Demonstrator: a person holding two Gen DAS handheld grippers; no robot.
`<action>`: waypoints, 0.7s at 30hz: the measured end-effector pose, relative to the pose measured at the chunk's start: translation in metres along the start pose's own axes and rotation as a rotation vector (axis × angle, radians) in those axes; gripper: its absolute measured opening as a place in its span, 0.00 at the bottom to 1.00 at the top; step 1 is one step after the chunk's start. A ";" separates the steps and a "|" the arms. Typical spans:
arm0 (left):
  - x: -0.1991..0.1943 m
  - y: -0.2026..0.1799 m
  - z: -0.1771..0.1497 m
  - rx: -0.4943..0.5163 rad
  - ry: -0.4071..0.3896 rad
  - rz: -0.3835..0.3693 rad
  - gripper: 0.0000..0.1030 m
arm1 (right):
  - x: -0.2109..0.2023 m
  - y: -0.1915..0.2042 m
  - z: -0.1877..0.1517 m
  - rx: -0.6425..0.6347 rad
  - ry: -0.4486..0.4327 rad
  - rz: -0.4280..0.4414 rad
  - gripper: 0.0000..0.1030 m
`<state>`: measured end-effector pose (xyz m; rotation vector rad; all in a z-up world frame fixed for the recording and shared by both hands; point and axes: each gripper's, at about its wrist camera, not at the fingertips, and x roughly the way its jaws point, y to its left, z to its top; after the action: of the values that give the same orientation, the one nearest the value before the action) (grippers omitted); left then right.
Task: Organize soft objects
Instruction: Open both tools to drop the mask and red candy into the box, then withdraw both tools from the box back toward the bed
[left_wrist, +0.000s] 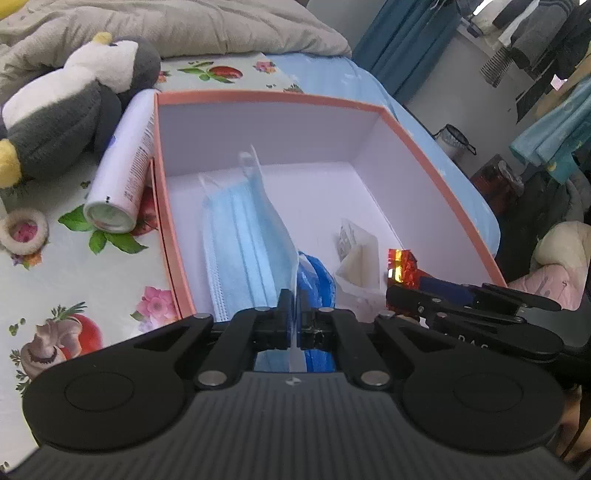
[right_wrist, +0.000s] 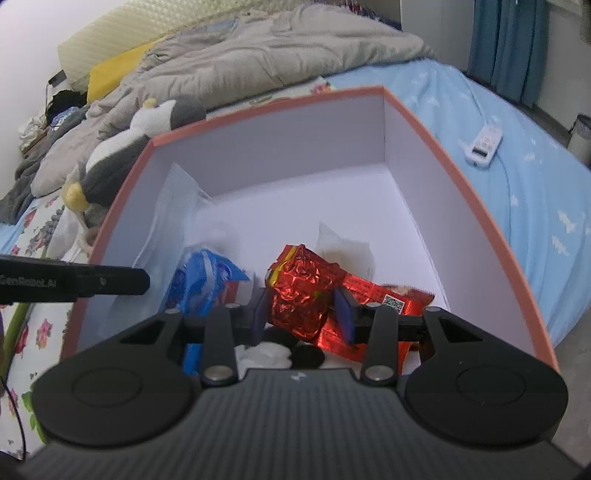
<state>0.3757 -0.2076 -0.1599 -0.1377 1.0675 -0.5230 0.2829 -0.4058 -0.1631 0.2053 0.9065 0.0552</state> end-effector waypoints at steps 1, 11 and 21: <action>0.001 -0.001 0.000 -0.003 0.002 0.003 0.03 | 0.000 -0.001 -0.001 0.001 0.001 -0.001 0.43; -0.052 -0.010 -0.004 -0.003 -0.141 0.043 0.41 | -0.024 0.006 0.006 0.005 -0.050 0.016 0.49; -0.157 -0.033 -0.023 0.053 -0.340 0.071 0.41 | -0.099 0.045 0.019 -0.035 -0.226 0.098 0.49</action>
<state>0.2860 -0.1587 -0.0343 -0.1359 0.7231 -0.4451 0.2384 -0.3782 -0.0656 0.2187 0.6698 0.1361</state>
